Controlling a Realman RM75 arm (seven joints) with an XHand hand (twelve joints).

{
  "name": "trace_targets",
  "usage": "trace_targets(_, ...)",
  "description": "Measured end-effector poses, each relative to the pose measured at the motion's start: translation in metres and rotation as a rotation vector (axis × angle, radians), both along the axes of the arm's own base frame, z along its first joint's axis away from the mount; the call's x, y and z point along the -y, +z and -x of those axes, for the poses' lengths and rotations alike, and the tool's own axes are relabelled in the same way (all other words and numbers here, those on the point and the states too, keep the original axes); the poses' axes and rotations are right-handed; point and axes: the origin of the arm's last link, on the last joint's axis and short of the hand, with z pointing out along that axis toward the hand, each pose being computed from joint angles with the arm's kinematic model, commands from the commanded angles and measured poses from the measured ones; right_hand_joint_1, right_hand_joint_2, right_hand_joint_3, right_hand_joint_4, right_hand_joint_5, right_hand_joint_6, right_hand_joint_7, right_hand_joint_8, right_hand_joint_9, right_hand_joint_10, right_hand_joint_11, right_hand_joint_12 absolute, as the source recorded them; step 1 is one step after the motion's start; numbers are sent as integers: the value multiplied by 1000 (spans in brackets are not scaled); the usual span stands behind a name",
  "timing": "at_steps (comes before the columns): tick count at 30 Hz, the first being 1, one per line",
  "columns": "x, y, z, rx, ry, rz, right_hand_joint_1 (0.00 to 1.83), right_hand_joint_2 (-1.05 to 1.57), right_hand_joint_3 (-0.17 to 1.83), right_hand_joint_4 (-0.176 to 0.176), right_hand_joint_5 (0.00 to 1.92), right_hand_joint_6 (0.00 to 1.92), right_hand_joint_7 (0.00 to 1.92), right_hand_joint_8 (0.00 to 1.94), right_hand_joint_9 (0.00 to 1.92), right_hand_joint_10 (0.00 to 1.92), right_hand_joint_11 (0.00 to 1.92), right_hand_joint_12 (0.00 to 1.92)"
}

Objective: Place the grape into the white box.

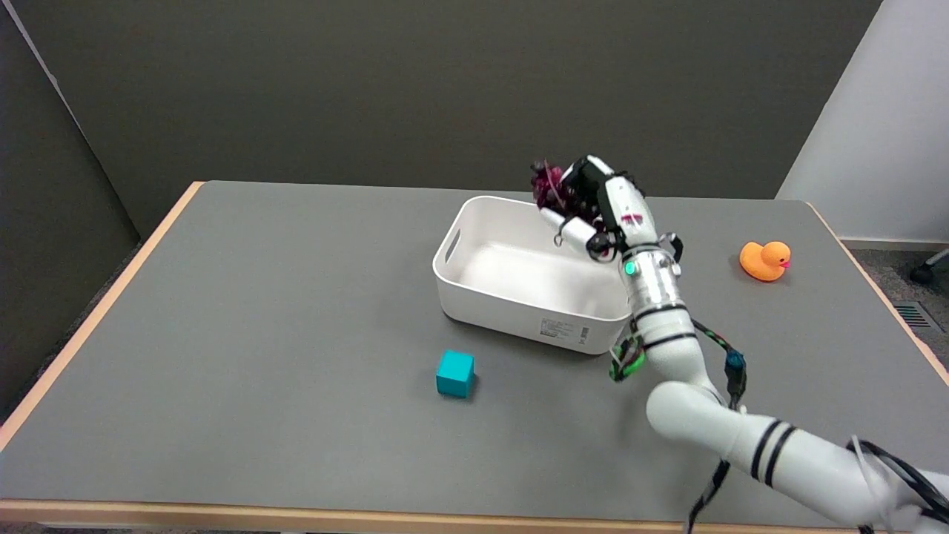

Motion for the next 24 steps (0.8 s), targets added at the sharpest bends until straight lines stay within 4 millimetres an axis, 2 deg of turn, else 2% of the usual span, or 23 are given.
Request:
trace_targets(1,-4,-2,2,1,-3,-8,1111,1136,331,-158,422,1401,765,1392,715,1537,544,1867)
trace_targets(2,-9,-3,4,2,-4,-14,871,760,906,-85,308,803,635,864,555,1249,321,1640)
trace_targets(3,-13,-5,5,2,-3,-19,727,694,945,-64,190,543,363,582,337,995,160,1400)
trace_targets(4,-17,-6,7,2,-2,-24,624,642,961,-49,103,348,168,365,177,763,49,1211)
trace_targets(6,-24,-8,10,5,-2,-34,544,554,861,-33,11,110,18,40,19,84,5,889)
trace_targets(7,-28,-10,12,8,-2,-42,517,563,776,-30,-1,51,-1,-1,-1,-1,-1,833)
trace_targets(9,-34,-11,14,14,2,-53,477,595,643,-27,-1,-1,-1,-1,-1,-1,-1,811)
trace_targets(15,-47,-12,21,37,16,-98,409,574,619,-27,-1,-1,-1,-1,-1,-1,-1,852)
trace_targets(21,-56,2,24,46,45,-126,397,608,627,-30,-1,-1,-1,-1,-1,-1,-1,542)
trace_targets(24,-61,13,23,50,83,-115,368,641,647,-35,-1,-1,-1,-1,-1,-1,-1,481)
